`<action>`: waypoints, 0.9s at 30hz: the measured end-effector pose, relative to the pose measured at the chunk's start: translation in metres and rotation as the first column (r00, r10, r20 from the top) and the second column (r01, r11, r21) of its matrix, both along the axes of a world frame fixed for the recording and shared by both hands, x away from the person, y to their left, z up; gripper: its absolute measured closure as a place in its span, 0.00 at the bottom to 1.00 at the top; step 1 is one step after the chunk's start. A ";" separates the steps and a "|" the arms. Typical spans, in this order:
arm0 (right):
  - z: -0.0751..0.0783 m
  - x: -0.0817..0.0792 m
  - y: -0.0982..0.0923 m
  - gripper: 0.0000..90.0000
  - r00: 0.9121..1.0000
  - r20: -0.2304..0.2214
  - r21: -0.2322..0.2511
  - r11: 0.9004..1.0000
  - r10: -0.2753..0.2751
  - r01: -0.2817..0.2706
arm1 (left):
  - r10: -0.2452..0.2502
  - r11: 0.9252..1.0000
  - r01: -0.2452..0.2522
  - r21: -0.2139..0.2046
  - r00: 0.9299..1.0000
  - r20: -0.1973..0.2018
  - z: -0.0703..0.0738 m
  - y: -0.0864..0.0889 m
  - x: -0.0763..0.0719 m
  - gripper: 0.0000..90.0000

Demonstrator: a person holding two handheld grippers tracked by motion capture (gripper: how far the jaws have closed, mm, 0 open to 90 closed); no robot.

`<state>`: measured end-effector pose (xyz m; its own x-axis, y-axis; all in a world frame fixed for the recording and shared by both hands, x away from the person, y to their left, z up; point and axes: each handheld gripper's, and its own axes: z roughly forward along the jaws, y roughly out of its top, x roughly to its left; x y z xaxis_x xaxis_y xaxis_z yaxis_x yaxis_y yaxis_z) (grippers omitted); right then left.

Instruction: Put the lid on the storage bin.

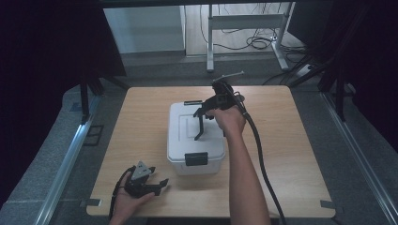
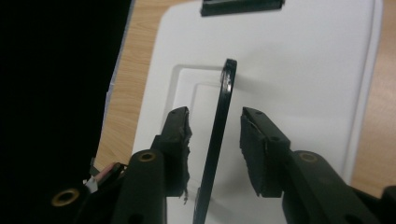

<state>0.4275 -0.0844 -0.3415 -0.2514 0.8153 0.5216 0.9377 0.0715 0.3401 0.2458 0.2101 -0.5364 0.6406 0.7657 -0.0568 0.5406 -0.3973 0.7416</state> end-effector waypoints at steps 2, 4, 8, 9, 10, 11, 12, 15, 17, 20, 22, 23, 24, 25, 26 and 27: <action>0.004 -0.001 -0.003 0.64 0.999 0.027 -0.004 1.000 0.026 -0.026 | 0.001 1.000 -0.001 0.006 1.000 0.000 0.000 0.000 -0.001 0.29; 0.008 -0.002 -0.006 0.61 0.996 0.060 -0.016 0.998 0.059 -0.058 | 0.003 1.000 -0.003 0.010 1.000 0.002 0.000 0.001 -0.001 0.29; 0.009 -0.002 -0.011 0.54 0.986 0.118 -0.055 0.992 0.121 -0.116 | 0.013 1.000 -0.013 0.024 1.000 -0.004 -0.002 0.003 0.000 0.29; 0.009 -0.002 -0.012 0.53 0.982 0.135 -0.063 0.990 0.135 -0.127 | 0.019 1.000 -0.019 0.022 1.000 -0.002 -0.002 0.003 0.001 0.29; 0.008 -0.003 -0.014 0.52 0.977 0.154 -0.070 0.988 0.147 -0.138 | 0.019 1.000 -0.019 0.022 1.000 -0.002 -0.002 0.004 0.000 0.29; 0.008 -0.005 -0.015 0.51 0.974 0.168 -0.067 0.987 0.155 -0.146 | 0.018 1.000 -0.018 0.026 1.000 0.000 -0.002 0.005 0.000 0.29; 0.007 -0.006 -0.017 0.50 0.970 0.184 -0.060 0.987 0.161 -0.152 | 0.022 0.999 -0.022 0.028 1.000 0.003 -0.002 0.006 -0.001 0.29; 0.004 -0.013 -0.026 0.48 0.957 0.237 -0.049 0.986 0.167 -0.160 | 0.035 0.999 -0.035 0.024 0.999 0.011 0.000 0.009 -0.005 0.29; 0.000 -0.017 -0.035 0.48 0.950 0.263 -0.040 0.985 0.170 -0.165 | 0.041 0.999 -0.041 0.013 0.999 0.016 0.001 0.010 -0.006 0.29; -0.006 -0.023 -0.049 0.47 0.936 0.307 -0.032 0.985 0.172 -0.171 | 0.044 0.999 -0.044 0.012 0.999 0.015 0.001 0.010 -0.005 0.29; -0.009 -0.028 -0.061 0.47 0.925 0.343 0.004 0.984 0.165 -0.177 | 0.045 0.999 -0.045 0.018 0.999 0.013 0.000 0.009 -0.004 0.29; -0.011 -0.030 -0.067 0.48 0.920 0.355 0.012 0.983 0.167 -0.183 | 0.045 0.999 -0.045 0.021 0.999 0.014 0.000 0.008 -0.004 0.29; -0.014 -0.032 -0.076 0.47 0.913 0.376 0.007 0.984 0.160 -0.176 | 0.045 0.999 -0.046 0.022 0.999 0.015 0.001 0.008 -0.004 0.29; -0.015 -0.033 -0.079 0.47 0.911 0.380 0.004 0.985 0.159 -0.173 | 0.047 0.999 -0.048 0.023 0.999 0.017 0.001 0.007 -0.005 0.29; -0.017 -0.034 -0.085 0.47 0.910 0.385 0.004 0.986 0.155 -0.169 | 0.046 0.999 -0.046 0.025 0.999 0.019 0.001 0.006 -0.005 0.29; -0.020 -0.035 -0.091 0.47 0.908 0.392 0.010 0.986 0.149 -0.166 | 0.044 0.999 -0.045 0.028 0.999 0.021 0.002 0.005 -0.006 0.29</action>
<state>0.3924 -0.1758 -0.3614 -0.5642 0.7280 0.3894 0.7087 0.1850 0.6808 0.2401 0.2156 -0.5346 0.6067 0.7947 -0.0212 0.5428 -0.3946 0.7414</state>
